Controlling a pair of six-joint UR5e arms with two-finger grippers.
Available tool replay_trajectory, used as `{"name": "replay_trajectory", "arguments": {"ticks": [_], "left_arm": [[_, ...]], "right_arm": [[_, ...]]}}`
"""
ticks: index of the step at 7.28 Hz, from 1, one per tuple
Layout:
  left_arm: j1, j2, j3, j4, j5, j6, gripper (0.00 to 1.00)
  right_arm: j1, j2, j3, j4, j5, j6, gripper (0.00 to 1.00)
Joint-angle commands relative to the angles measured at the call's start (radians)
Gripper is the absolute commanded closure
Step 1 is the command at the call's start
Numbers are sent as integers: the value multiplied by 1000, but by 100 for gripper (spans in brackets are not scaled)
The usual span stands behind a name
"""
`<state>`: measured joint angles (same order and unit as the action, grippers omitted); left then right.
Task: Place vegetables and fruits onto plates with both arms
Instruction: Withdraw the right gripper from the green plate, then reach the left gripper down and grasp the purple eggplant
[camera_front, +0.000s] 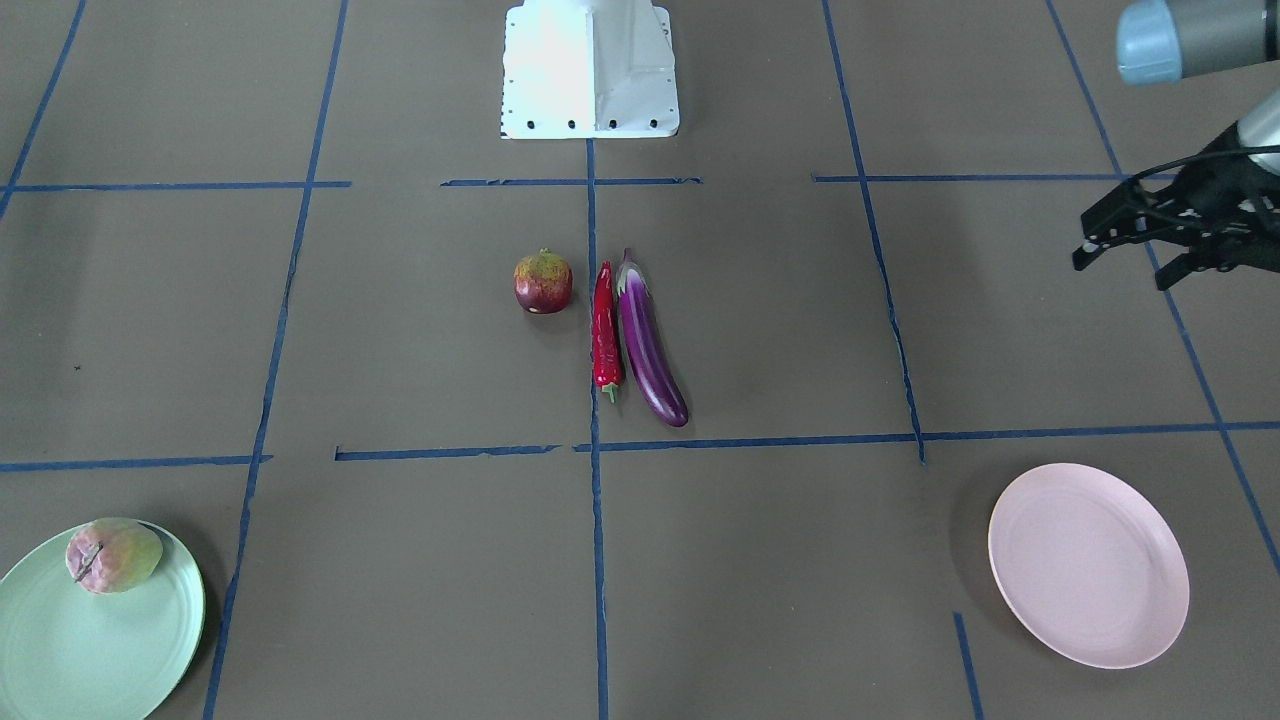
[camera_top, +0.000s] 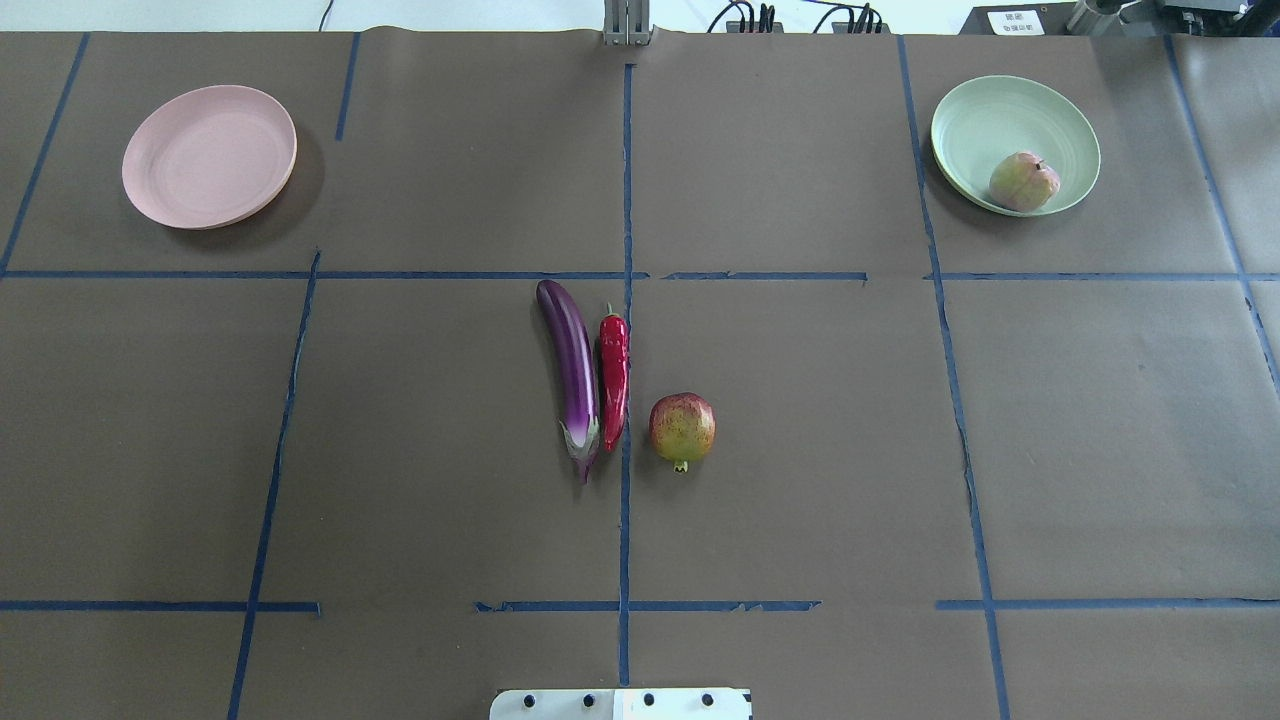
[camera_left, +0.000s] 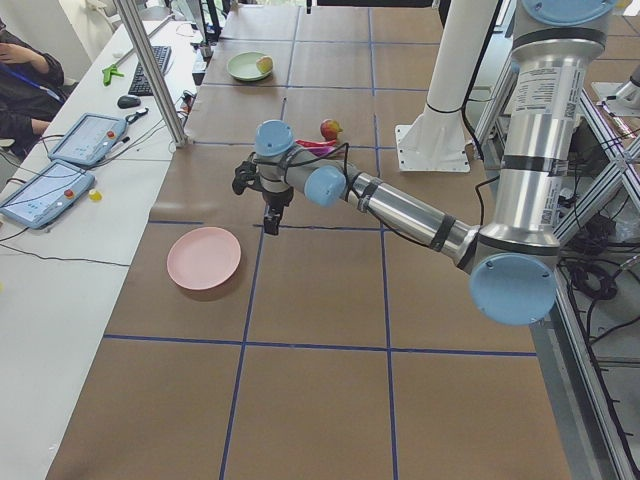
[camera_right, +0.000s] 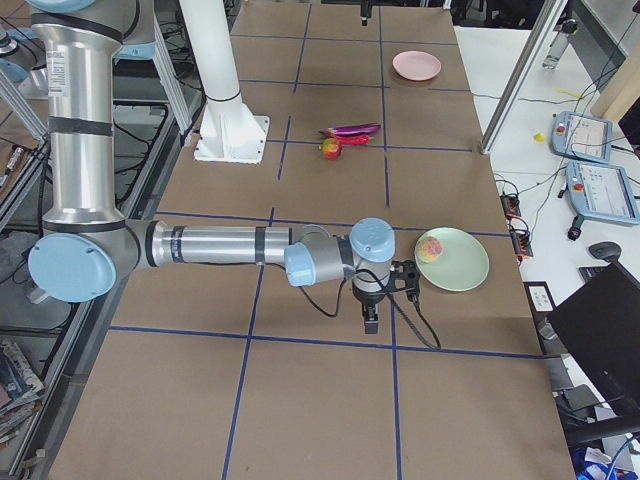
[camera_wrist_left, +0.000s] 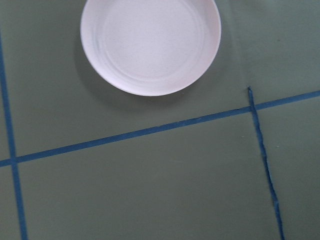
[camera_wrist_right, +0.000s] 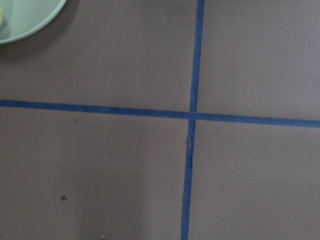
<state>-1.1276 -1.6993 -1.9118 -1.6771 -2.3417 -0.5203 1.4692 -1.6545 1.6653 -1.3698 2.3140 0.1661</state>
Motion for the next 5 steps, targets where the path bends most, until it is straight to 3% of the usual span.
{"name": "replay_trajectory", "arguments": {"ticks": [1, 3, 5], "left_arm": [[260, -162, 23, 5, 182, -410, 0], [440, -393, 205, 2, 381, -721, 0], [495, -537, 340, -4, 417, -893, 3]], "right_arm": [[6, -74, 70, -5, -5, -28, 0], [6, -67, 70, -5, -5, -30, 0], [6, -64, 68, -5, -7, -30, 0]]}}
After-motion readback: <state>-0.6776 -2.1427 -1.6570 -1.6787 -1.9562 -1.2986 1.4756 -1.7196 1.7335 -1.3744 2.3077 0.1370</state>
